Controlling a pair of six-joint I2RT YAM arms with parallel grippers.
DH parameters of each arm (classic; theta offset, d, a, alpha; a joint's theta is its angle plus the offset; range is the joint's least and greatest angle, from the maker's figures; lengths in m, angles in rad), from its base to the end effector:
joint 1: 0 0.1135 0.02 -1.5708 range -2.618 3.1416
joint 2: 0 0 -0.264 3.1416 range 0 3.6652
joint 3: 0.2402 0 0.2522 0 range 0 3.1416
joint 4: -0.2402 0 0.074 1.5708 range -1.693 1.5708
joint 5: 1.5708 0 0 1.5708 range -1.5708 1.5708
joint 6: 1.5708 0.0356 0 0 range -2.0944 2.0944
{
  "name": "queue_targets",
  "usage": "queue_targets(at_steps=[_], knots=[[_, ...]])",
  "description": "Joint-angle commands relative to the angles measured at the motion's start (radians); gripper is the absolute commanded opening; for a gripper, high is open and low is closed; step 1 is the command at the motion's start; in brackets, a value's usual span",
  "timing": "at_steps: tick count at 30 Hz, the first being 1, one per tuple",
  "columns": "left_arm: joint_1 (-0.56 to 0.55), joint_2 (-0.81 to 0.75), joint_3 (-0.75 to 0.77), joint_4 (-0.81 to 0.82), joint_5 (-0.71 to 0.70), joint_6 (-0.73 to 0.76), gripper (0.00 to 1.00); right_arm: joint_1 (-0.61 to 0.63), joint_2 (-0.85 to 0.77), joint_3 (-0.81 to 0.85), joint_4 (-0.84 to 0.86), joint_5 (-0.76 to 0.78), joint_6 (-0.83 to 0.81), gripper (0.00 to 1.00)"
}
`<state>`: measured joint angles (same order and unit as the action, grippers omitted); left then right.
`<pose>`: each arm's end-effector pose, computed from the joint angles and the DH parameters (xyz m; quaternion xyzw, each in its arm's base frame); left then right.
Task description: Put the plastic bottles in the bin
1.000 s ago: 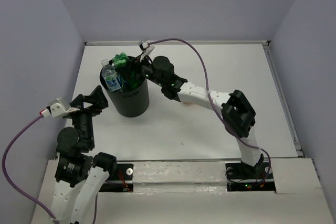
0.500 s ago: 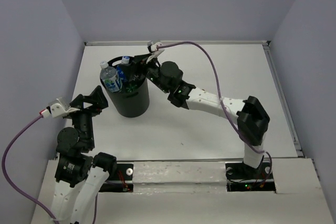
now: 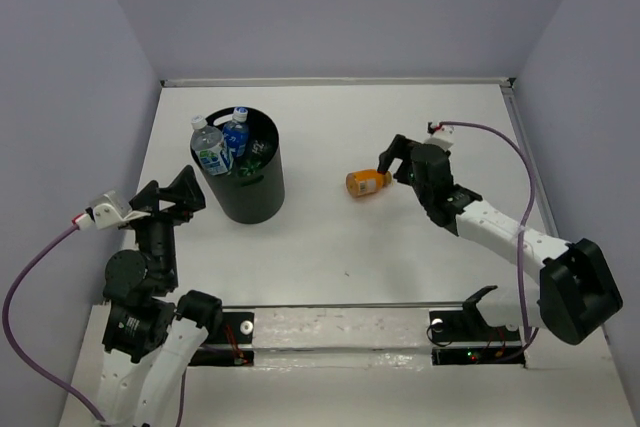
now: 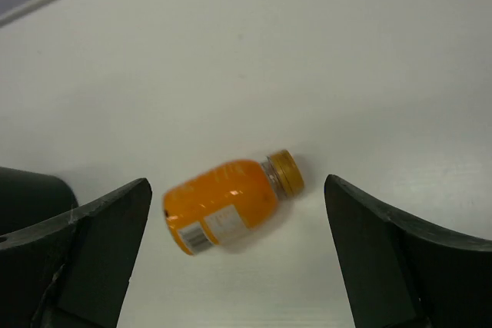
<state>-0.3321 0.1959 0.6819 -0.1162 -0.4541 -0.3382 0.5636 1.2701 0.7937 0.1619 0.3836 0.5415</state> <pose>0.0509 -0.0010 0.3707 -0.1874 0.5500 -0.1443 0.8010 0.2512 0.1430 0.2735 0.1032 0.7955 0.1715 0.5720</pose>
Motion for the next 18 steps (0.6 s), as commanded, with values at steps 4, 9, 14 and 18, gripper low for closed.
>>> queue_targets(at_steps=[4,9,14,18], knots=[[-0.01,-0.015,-0.004,0.038,0.005,0.011,0.99,-0.016,0.099,-0.03,-0.073,-0.054,0.335,1.0],[-0.013,-0.016,-0.004,0.036,0.011,0.015,0.99,-0.025,0.199,0.001,-0.047,-0.092,0.459,1.0],[-0.021,-0.015,-0.005,0.041,0.022,0.016,0.99,-0.025,0.313,0.053,-0.019,-0.114,0.54,1.0],[-0.024,-0.015,-0.005,0.043,0.026,0.019,0.99,-0.025,0.363,0.062,0.048,-0.117,0.56,1.0]])
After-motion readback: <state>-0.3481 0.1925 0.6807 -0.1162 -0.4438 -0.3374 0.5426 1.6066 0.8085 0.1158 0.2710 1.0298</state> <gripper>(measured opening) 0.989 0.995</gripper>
